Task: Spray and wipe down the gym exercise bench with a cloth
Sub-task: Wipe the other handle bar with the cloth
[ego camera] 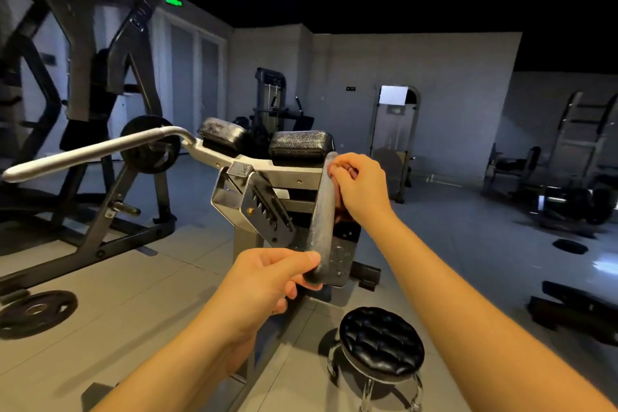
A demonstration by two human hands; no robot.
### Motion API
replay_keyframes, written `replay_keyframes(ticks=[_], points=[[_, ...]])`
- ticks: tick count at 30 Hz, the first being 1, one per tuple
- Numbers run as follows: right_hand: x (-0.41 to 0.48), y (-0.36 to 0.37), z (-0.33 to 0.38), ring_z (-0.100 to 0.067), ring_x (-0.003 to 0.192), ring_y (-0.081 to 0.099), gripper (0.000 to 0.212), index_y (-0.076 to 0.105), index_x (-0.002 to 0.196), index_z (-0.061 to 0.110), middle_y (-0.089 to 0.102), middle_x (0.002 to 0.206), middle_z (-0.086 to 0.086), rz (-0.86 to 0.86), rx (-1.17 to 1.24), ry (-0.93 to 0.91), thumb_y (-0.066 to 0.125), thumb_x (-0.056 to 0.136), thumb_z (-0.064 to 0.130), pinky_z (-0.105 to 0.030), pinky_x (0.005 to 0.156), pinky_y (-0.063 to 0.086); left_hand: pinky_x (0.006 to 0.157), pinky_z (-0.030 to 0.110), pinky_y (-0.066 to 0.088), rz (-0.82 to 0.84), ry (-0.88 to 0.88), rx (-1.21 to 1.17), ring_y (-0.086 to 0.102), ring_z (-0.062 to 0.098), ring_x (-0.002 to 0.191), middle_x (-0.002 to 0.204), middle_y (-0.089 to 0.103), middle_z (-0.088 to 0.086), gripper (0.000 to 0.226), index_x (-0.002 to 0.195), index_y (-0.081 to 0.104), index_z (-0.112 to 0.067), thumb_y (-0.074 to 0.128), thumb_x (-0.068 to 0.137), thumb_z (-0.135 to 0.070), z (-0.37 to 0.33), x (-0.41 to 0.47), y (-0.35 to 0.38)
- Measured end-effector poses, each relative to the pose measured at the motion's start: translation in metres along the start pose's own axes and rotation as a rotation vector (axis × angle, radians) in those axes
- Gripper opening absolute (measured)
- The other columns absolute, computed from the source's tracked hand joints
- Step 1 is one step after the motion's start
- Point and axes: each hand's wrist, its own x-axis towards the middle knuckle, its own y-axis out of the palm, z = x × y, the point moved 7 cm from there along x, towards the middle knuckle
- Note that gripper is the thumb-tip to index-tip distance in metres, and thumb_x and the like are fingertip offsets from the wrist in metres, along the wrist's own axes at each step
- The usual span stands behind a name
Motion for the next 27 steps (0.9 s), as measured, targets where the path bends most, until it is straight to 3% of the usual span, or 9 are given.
replay_keyframes(ticks=[2,5,11,15,17,19,22,25,27], points=[[-0.060,-0.017,0.026,0.000,0.086,0.061,0.016,0.075,0.098,0.013,0.063,0.102,-0.005,0.067,0.095,-0.082,0.061,0.098,0.005,-0.011,0.070,0.050,0.053,0.014,0.039,-0.002,0.000,-0.014,0.048,0.004,0.059,0.062,0.067,-0.003,0.028,0.093,0.080,-0.007,0.067,0.094,-0.030,0.001,-0.001,-0.001],[-0.124,-0.031,0.055,-0.010,0.100,0.061,0.013,0.074,0.106,0.017,0.063,0.103,0.003,0.175,0.154,-0.286,0.067,0.097,0.011,-0.016,0.088,0.049,0.064,0.023,0.040,0.001,0.007,-0.009,0.051,0.011,0.070,0.068,0.070,-0.001,0.029,0.091,0.081,-0.008,0.066,0.094,-0.032,0.001,0.000,-0.001],[-0.032,-0.004,0.008,-0.008,0.095,0.061,0.020,0.074,0.094,0.019,0.066,0.103,-0.003,0.033,0.159,-0.099,0.061,0.096,0.004,-0.010,0.081,0.045,0.066,0.025,0.038,-0.033,-0.005,-0.024,0.050,0.003,0.058,0.066,0.070,-0.002,0.027,0.092,0.081,-0.008,0.067,0.093,-0.031,-0.001,0.000,0.000],[0.037,0.016,-0.026,-0.016,0.100,0.060,0.014,0.074,0.102,0.019,0.066,0.109,-0.004,-0.077,0.082,0.002,0.061,0.099,0.014,-0.039,0.095,0.053,0.063,0.025,0.039,-0.092,0.001,-0.076,0.048,0.004,0.057,0.067,0.070,0.001,0.024,0.088,0.081,-0.010,0.070,0.092,-0.030,0.002,0.000,0.000],[0.034,0.018,-0.031,-0.017,0.102,0.061,0.014,0.075,0.104,0.018,0.066,0.110,-0.002,-0.125,0.109,0.078,0.062,0.099,0.015,-0.045,0.098,0.053,0.060,0.023,0.038,-0.103,0.003,-0.093,0.046,0.005,0.057,0.069,0.071,0.004,0.023,0.088,0.081,-0.009,0.070,0.092,-0.029,0.002,0.000,-0.001],[0.000,0.012,-0.021,-0.016,0.101,0.062,0.016,0.074,0.104,0.020,0.066,0.110,0.001,-0.135,0.187,0.105,0.061,0.100,0.014,-0.040,0.091,0.057,0.059,0.023,0.035,-0.088,0.002,-0.126,0.044,0.007,0.058,0.073,0.073,0.007,0.021,0.089,0.081,-0.009,0.070,0.091,-0.027,0.004,-0.002,0.000],[-0.082,-0.008,0.004,-0.016,0.099,0.065,0.016,0.072,0.106,0.019,0.067,0.110,-0.001,-0.055,0.339,0.056,0.061,0.099,0.009,-0.020,0.078,0.056,0.061,0.025,0.034,-0.050,-0.004,-0.152,0.045,0.008,0.060,0.078,0.074,0.013,0.021,0.083,0.082,-0.009,0.071,0.090,-0.025,0.006,0.000,0.000],[-0.131,-0.023,0.022,-0.012,0.104,0.067,0.017,0.071,0.109,0.016,0.070,0.108,0.002,-0.006,0.406,-0.020,0.064,0.097,0.006,-0.018,0.086,0.055,0.061,0.025,0.032,-0.030,-0.017,-0.167,0.045,0.010,0.061,0.080,0.072,0.014,0.020,0.086,0.083,-0.009,0.072,0.089,-0.026,0.009,0.004,0.000],[-0.114,-0.018,0.017,-0.012,0.096,0.068,0.014,0.071,0.106,0.014,0.070,0.105,-0.003,0.000,0.420,0.005,0.064,0.098,0.005,-0.018,0.078,0.055,0.060,0.026,0.030,-0.025,-0.028,-0.166,0.043,0.011,0.062,0.079,0.072,0.014,0.022,0.089,0.082,-0.005,0.072,0.089,-0.025,0.008,0.004,0.000]])
